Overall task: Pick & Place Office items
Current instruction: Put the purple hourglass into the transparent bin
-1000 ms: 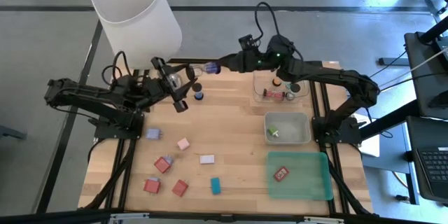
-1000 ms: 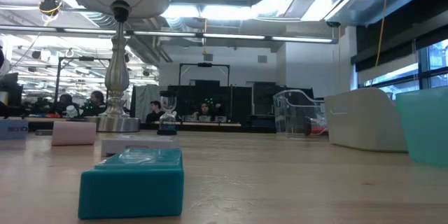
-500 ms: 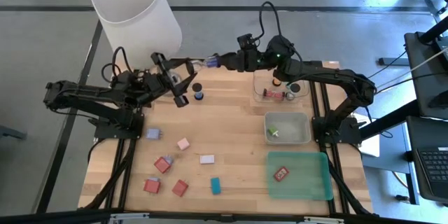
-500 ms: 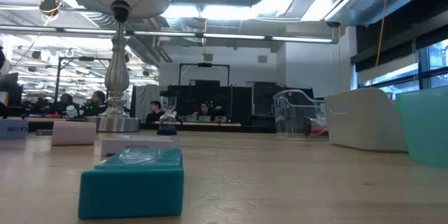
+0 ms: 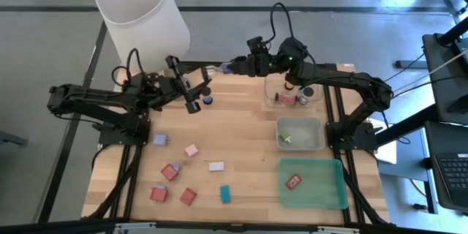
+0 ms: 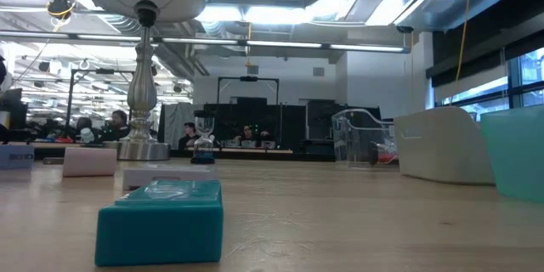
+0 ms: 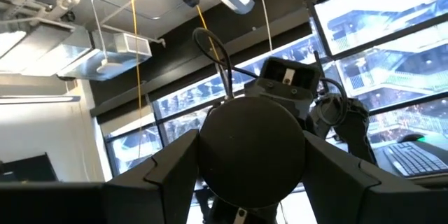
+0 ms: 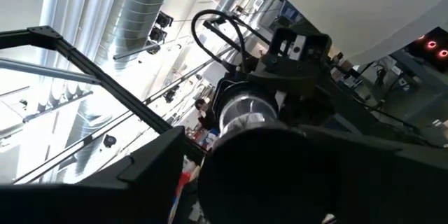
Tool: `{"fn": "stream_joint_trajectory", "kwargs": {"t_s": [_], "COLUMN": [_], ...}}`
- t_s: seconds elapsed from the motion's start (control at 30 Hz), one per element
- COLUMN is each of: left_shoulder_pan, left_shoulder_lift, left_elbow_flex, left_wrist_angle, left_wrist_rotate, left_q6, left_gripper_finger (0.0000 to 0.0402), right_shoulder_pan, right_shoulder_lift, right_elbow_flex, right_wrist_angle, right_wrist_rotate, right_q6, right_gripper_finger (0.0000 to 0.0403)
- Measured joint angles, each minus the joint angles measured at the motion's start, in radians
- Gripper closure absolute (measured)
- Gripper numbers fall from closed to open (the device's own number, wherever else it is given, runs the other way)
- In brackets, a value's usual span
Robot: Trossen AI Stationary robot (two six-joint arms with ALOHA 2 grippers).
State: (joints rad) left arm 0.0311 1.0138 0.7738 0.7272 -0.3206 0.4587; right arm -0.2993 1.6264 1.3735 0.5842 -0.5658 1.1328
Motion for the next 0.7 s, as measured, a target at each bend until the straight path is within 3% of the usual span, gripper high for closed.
{"fn": "stream_joint_trajectory", "kwargs": {"t_s": [0.7], "left_shoulder_pan": [0.000], "left_shoulder_lift": [0.010], "left_elbow_flex": [0.000], "left_wrist_angle": [0.014], "left_wrist_rotate": [-0.026], "left_q6": [-0.001], "left_gripper_finger": [0.0189], "right_shoulder_pan": [-0.001], "right_shoulder_lift": [0.000], "right_elbow_flex": [0.000], "right_wrist_angle": [-0.009], "right_wrist_rotate": [-0.011], "right_q6": [-0.003], "right_gripper_finger": [0.0195]}}
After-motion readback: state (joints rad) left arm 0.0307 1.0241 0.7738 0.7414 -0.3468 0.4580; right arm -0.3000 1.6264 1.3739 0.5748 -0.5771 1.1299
